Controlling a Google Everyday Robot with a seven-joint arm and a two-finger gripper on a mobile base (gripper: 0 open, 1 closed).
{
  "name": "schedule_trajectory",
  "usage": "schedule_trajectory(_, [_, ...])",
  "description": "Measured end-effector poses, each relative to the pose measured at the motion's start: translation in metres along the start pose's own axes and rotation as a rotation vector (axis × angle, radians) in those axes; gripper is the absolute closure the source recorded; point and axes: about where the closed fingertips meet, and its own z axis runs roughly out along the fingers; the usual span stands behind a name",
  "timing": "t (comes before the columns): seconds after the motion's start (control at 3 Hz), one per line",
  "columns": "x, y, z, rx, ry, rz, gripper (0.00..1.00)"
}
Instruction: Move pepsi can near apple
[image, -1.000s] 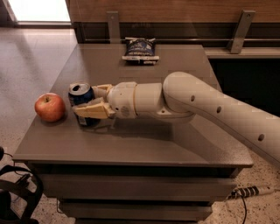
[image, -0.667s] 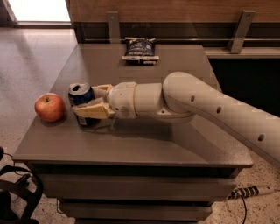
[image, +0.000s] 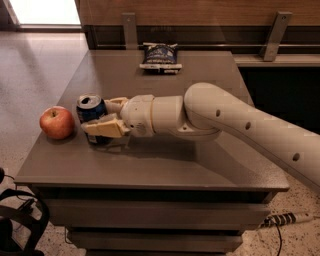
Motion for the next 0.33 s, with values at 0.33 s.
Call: schedule_trajectory(0.33, [-0.0007,0.0014,0.0015,-0.003,0.0,-0.001,0.0])
